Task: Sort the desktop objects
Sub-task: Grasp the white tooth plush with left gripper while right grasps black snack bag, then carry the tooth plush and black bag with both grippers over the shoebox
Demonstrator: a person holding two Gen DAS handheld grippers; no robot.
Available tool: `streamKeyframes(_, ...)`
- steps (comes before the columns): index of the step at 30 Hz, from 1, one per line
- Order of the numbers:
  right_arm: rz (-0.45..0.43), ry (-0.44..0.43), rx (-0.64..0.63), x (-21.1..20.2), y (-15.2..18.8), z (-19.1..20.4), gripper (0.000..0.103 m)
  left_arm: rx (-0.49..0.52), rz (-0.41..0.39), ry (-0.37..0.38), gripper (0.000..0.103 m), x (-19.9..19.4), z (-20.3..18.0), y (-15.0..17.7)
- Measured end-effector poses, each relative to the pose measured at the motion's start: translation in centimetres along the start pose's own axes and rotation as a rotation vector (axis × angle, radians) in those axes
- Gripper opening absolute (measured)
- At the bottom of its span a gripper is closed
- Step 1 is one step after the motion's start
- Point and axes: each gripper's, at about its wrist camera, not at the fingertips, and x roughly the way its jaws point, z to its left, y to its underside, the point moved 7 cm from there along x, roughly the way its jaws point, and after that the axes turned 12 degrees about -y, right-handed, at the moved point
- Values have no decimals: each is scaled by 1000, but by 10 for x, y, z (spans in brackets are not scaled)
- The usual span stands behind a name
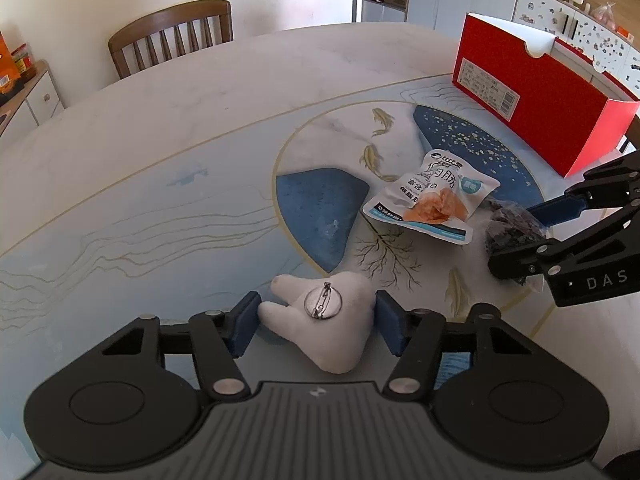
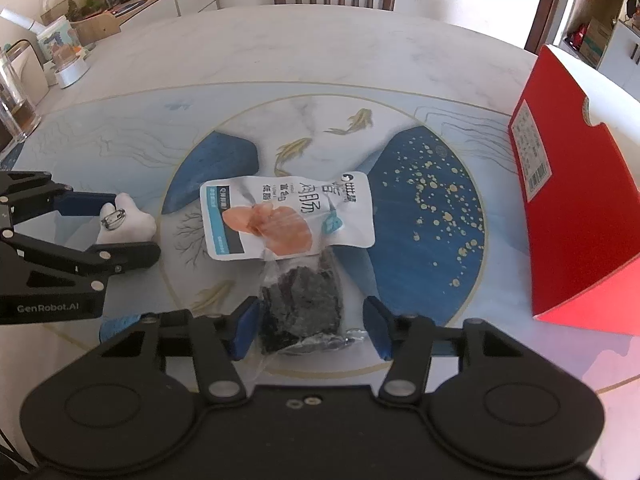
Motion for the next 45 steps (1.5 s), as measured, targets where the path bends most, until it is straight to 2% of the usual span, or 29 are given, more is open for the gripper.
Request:
streamKeyframes(3, -4, -5, 7, -3, 1, 0, 40, 5, 2, -6, 59, -1, -1, 0)
streamKeyframes(11, -26, 3, 22, -14, 5, -4, 37, 9, 6, -9, 57, -8, -5, 1)
streamKeyframes(31, -71, 4, 58, -43, 18, -12, 36, -3, -8, -16, 57, -33, -15, 4)
streamKeyframes(45, -111, 7, 82, -83, 23, -24, 36, 23, -64, 31, 57, -68, -49, -21)
